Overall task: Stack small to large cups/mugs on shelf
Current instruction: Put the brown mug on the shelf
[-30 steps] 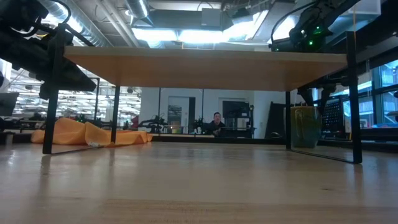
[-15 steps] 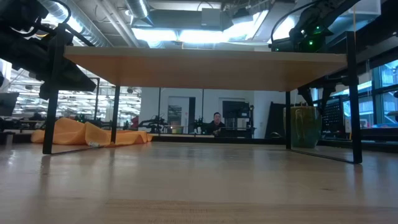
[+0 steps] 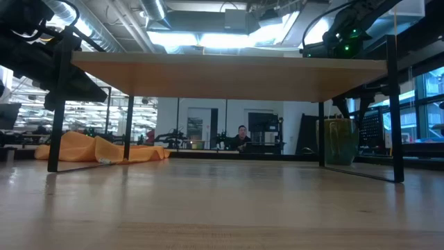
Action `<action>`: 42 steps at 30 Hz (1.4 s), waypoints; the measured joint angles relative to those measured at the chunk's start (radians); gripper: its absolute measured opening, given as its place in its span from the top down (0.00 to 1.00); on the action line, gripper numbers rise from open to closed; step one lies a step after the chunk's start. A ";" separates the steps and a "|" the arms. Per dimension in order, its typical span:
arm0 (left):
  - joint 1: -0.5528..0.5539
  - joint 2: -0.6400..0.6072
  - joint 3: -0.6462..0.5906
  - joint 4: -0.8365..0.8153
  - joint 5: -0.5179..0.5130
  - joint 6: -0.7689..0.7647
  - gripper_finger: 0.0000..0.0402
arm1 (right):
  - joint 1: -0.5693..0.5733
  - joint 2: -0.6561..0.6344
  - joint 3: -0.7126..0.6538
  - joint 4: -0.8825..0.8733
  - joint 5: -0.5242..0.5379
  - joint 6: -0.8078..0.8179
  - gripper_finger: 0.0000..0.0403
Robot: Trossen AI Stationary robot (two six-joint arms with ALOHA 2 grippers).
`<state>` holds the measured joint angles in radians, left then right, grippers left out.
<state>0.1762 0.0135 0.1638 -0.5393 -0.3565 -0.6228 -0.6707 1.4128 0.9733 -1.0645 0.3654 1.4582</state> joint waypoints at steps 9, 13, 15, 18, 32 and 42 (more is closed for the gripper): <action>0.000 0.000 0.000 -0.001 -0.008 0.004 0.90 | -0.020 0.000 0.000 0.021 0.010 0.000 0.89; 0.000 0.000 0.000 -0.001 -0.015 0.004 0.90 | -0.020 0.000 0.000 0.031 0.024 0.000 0.91; 0.000 0.000 0.000 -0.001 -0.015 0.004 0.90 | -0.020 0.000 0.000 0.031 0.024 -0.001 0.90; 0.000 0.000 0.000 -0.001 -0.015 0.004 0.90 | -0.020 0.000 0.000 0.031 0.030 -0.001 0.87; 0.000 0.000 0.000 -0.001 -0.016 -0.003 0.90 | -0.020 0.000 0.000 0.043 0.034 -0.001 0.90; 0.000 0.000 0.000 0.000 -0.016 -0.003 0.90 | -0.021 0.001 0.045 0.048 0.015 -0.016 0.91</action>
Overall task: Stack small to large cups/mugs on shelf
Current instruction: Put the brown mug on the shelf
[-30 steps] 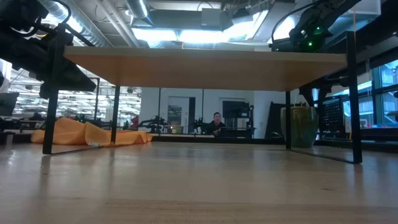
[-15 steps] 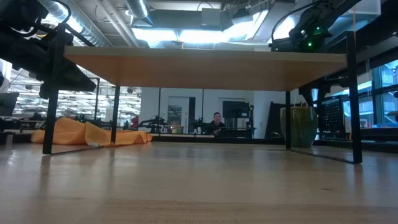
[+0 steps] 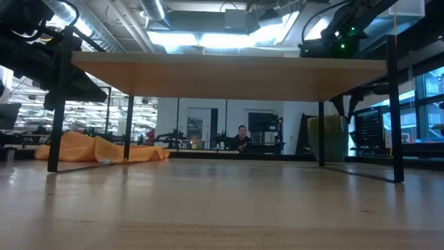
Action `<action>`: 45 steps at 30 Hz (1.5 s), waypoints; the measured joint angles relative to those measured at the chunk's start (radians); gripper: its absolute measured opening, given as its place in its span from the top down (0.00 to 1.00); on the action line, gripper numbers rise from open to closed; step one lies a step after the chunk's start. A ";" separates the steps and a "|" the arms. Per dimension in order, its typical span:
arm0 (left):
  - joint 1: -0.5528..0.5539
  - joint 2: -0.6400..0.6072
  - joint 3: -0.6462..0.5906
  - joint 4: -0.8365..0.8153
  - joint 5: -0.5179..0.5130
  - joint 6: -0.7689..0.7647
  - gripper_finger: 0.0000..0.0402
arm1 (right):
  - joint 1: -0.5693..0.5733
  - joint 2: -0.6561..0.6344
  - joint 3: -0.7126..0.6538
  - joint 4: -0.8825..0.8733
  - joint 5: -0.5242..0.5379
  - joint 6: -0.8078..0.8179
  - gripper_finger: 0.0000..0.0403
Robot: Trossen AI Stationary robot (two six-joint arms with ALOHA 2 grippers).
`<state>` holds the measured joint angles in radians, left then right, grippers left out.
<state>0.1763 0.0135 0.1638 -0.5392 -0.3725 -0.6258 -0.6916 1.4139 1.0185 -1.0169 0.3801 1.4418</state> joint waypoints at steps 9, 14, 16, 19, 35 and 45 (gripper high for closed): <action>0.000 0.000 0.000 0.001 0.000 0.000 0.90 | -0.002 0.000 0.077 -0.006 0.008 -0.035 0.92; 0.000 0.000 0.000 0.001 0.000 0.000 0.90 | -0.003 0.000 0.122 -0.008 0.015 -0.041 0.92; 0.000 0.000 0.000 0.001 0.000 0.000 0.90 | -0.007 0.000 0.139 -0.008 0.017 -0.060 0.93; 0.000 0.000 0.000 0.001 0.000 0.000 0.90 | -0.008 0.000 0.165 -0.009 0.020 -0.072 0.93; 0.000 0.000 0.000 0.001 0.000 -0.027 0.90 | 0.046 -0.001 0.416 -0.024 0.024 -0.164 0.92; 0.000 0.000 0.000 0.000 -0.002 -0.029 0.90 | 0.185 -0.001 0.557 -0.049 -0.038 -0.157 0.92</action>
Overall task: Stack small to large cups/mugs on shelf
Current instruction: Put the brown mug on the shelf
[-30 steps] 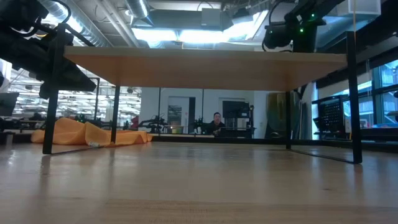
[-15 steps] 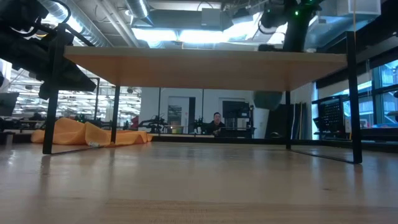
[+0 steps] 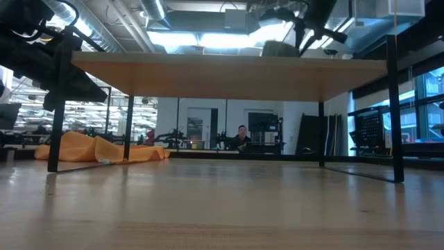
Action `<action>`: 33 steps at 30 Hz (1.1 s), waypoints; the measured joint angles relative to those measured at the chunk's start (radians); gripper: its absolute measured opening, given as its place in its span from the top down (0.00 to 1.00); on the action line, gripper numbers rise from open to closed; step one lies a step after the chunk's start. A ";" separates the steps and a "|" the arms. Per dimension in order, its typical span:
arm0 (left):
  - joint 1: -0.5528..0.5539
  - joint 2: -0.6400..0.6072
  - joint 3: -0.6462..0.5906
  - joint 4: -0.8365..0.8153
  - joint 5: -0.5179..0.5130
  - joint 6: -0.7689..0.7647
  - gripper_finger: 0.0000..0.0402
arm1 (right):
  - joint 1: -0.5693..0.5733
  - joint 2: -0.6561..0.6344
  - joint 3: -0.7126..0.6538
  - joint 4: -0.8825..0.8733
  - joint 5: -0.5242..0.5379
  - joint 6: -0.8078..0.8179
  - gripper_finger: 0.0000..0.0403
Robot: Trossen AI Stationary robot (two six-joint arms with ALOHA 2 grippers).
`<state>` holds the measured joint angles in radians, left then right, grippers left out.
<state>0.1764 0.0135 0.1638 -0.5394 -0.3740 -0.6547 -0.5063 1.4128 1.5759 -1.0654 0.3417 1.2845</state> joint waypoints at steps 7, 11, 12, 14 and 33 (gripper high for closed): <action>0.000 0.000 0.000 -0.001 0.000 -0.001 0.90 | 0.135 -0.001 0.038 -0.055 -0.052 0.083 0.92; 0.000 0.000 0.000 -0.001 0.000 -0.001 0.90 | 0.217 -0.002 0.047 -0.125 -0.060 0.153 0.92; 0.000 0.000 0.000 -0.001 0.000 -0.001 0.90 | 0.238 -0.002 0.047 -0.139 -0.065 0.177 0.92; 0.000 0.000 0.000 -0.001 0.000 -0.001 0.90 | 0.281 -0.001 0.047 -0.163 -0.074 0.205 0.92; 0.000 0.000 0.000 -0.002 0.001 -0.019 0.90 | 0.604 -0.001 0.047 -0.292 -0.083 0.579 0.91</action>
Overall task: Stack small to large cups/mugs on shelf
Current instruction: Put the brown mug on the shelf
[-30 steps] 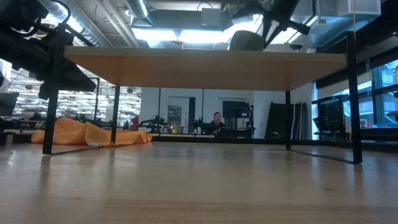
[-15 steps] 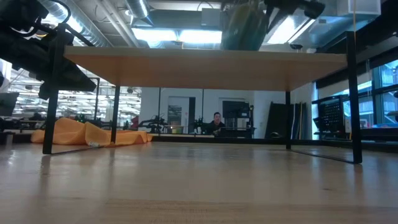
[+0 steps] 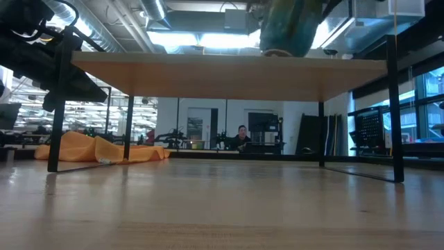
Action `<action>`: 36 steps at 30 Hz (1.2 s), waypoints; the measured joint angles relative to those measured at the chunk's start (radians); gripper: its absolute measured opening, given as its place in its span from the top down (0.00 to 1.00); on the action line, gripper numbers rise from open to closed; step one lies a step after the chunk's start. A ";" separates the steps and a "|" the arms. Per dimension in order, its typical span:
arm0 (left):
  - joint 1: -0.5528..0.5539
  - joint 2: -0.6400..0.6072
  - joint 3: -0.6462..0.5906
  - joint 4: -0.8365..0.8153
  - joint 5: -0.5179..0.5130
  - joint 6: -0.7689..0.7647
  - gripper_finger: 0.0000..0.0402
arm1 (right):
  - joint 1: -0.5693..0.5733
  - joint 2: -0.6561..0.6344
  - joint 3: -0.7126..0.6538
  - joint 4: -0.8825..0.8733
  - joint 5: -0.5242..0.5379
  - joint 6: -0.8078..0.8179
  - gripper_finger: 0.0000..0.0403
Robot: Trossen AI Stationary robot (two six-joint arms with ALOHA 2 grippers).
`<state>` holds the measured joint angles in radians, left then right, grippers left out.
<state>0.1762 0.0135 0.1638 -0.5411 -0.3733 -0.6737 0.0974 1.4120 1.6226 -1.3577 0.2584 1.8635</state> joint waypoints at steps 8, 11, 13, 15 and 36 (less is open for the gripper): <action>0.000 0.000 0.000 0.000 0.000 0.001 0.90 | 0.054 0.005 0.000 -0.087 0.000 0.044 0.91; 0.000 0.000 0.000 0.000 0.000 0.001 0.90 | 0.066 0.012 -0.002 -0.121 0.001 0.043 0.91; 0.000 0.000 0.000 0.000 0.000 0.002 0.90 | 0.073 0.019 -0.004 -0.125 0.006 0.043 0.91; 0.000 0.000 0.000 -0.001 0.000 0.002 0.90 | 0.077 0.034 -0.004 -0.123 0.008 0.038 0.91; 0.000 0.000 0.000 -0.003 0.000 0.003 0.90 | 0.078 0.062 0.000 -0.120 0.021 -0.050 0.86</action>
<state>0.1764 0.0139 0.1638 -0.5446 -0.3733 -0.6712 0.1757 1.4742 1.6222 -1.4776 0.2793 1.8137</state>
